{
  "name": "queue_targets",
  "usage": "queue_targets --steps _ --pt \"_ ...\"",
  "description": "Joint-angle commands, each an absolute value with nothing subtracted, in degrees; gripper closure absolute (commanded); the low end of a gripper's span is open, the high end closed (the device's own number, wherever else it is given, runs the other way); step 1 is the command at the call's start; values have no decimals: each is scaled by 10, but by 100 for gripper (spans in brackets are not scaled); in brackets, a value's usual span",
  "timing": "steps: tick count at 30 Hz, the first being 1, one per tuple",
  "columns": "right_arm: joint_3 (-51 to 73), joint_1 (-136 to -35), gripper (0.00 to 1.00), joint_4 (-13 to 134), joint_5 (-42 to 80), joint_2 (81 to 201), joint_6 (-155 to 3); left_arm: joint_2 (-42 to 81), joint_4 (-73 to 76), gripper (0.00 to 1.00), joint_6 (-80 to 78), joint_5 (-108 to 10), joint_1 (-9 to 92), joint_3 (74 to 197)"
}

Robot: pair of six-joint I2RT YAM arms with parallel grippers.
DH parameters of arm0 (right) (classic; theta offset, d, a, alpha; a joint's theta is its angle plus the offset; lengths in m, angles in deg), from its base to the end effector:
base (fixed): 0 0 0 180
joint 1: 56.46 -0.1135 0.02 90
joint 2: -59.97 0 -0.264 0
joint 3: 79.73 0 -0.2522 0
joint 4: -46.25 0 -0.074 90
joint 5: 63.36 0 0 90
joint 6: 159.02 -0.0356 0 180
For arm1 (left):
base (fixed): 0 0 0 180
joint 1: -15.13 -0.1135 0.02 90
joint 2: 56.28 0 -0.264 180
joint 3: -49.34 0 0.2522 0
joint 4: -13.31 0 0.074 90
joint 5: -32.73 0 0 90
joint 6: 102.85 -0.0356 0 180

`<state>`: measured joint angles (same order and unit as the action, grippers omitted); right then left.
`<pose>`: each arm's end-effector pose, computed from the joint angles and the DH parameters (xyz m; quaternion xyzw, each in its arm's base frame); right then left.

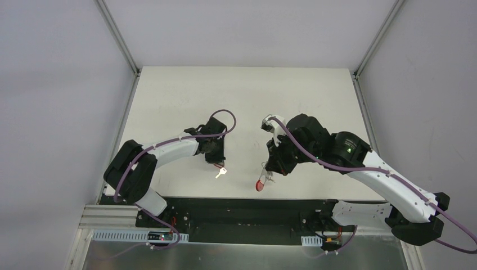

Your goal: Put the keys on the keyring

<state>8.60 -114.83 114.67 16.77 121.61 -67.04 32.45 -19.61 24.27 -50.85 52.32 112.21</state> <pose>0.0989 0.1722 0.4043 -0.4832 0.7566 0.2732 0.3456 0.2348 -0.1832 0.1739 0.0157 0.9616 -0.2052 0.1816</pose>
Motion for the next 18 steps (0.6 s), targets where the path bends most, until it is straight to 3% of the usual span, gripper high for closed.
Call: queue_targets --steps 1,18 --pt "83 -1146 100 1126 158 1196 -684 300 -220 100 220 -491 528 1149" --pt "98 -1146 100 1074 129 1184 -707 86 -270 100 175 -429 528 1256"
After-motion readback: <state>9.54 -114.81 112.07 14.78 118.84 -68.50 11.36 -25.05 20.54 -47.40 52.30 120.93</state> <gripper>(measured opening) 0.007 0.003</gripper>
